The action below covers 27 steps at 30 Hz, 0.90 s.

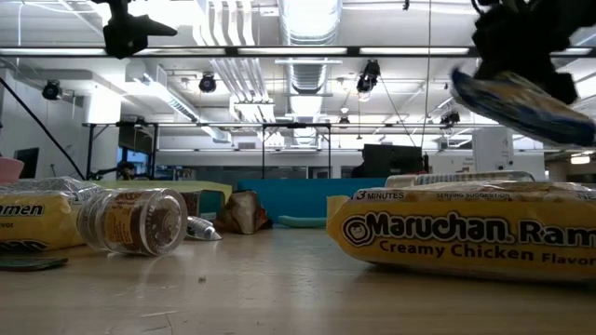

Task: Pick & Place Food Item
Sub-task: Put the blue noodle pack into the blue bin

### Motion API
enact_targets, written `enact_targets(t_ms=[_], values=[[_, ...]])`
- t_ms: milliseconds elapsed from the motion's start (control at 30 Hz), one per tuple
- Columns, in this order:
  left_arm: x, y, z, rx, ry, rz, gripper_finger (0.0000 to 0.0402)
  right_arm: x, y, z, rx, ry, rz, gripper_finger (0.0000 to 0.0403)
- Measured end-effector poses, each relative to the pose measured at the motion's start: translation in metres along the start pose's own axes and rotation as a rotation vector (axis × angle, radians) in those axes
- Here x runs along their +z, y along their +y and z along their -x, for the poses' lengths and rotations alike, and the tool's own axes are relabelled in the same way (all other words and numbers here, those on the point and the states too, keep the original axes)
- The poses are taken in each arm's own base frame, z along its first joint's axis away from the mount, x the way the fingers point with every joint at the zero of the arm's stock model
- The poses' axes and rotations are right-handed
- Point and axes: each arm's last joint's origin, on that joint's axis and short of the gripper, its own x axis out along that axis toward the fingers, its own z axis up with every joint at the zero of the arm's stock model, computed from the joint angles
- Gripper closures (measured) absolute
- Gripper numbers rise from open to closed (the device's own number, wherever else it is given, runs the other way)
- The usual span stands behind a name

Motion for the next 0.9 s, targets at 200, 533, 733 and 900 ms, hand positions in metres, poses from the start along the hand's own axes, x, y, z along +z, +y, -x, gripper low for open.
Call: enact_targets(t_ms=[200,533,733,900], values=[[0.000,0.000,0.000,0.003,-0.002,0.000,0.0105,0.033,0.025,0.011,-0.009,-0.193,0.109,0.0385],[0.000,0.000,0.000,0.003,-0.002,0.000,0.0105,0.104,0.073,0.003,-0.136,-0.380,0.234,0.0385],[0.000,0.000,0.000,0.003,-0.003,0.000,0.0105,0.141,0.094,-0.035,-0.253,-0.367,0.334,0.0385],[0.000,0.000,0.000,0.006,-0.005,0.004,0.0105,0.167,0.087,-0.087,-0.313,-0.251,0.335,0.0385]])
